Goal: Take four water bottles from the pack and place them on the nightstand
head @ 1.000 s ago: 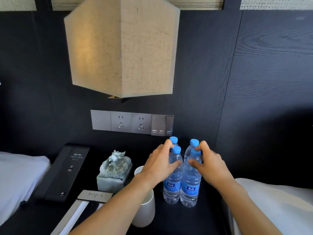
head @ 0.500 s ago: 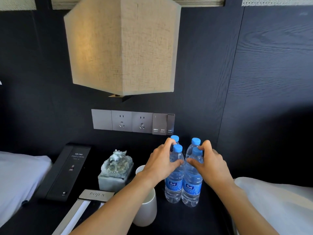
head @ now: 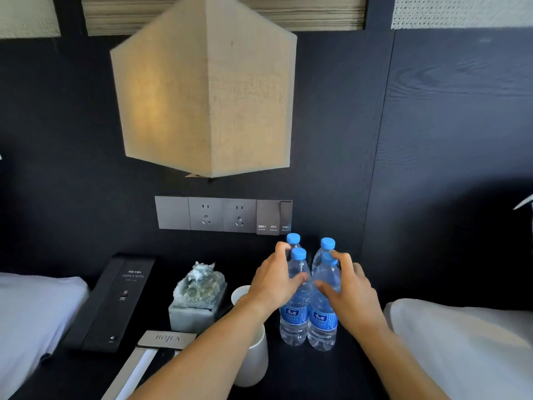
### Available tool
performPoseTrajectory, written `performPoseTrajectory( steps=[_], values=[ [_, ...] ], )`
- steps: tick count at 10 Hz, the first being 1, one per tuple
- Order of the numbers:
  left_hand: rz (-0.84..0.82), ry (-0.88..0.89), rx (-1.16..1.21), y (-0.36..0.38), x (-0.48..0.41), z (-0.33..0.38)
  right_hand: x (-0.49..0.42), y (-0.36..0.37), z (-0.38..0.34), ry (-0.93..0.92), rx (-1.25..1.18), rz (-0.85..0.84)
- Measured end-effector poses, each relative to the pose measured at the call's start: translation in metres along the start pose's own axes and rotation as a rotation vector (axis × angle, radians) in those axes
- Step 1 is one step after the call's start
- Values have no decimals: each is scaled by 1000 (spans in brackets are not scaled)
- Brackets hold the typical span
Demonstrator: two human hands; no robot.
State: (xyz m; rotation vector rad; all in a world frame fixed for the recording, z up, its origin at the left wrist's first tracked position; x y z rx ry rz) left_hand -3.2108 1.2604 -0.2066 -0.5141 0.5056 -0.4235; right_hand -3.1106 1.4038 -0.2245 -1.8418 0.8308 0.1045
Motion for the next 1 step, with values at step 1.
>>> performPoseTrajectory(
  steps=[1],
  values=[
    [108,65,-101,2,13,9,23,-7,-2,49,-175,10]
  ],
)
Point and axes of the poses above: each hand's wrist, its own x-axis away from the middle knuckle, its own y-axis out of the palm, z = x × y, the point moved 1 cm from there along -x, towards the middle knuckle, and after that the axes turned 8 degrees about x, right-handed, at the moved point
